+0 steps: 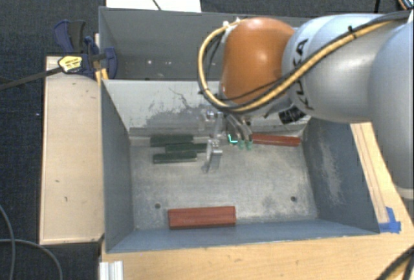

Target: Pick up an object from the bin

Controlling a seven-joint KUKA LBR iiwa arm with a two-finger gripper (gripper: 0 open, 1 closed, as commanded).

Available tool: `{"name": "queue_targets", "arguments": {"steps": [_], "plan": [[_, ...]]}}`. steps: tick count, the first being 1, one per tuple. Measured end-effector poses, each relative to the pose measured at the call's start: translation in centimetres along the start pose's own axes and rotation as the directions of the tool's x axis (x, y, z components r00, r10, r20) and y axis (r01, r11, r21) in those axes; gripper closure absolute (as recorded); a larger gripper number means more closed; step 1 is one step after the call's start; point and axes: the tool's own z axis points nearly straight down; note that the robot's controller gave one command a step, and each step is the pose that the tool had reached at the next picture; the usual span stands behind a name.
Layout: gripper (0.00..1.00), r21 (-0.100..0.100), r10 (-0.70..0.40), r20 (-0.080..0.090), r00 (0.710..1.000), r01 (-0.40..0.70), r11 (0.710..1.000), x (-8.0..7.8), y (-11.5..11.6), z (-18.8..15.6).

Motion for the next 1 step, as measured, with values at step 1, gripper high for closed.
{"name": "queue_targets", "arguments": {"steps": [1], "plan": [[0.0, -0.001, 0.119, 0.001, 0.993, -0.119, 0.993, -0.69, 4.73, 10.29]]}}
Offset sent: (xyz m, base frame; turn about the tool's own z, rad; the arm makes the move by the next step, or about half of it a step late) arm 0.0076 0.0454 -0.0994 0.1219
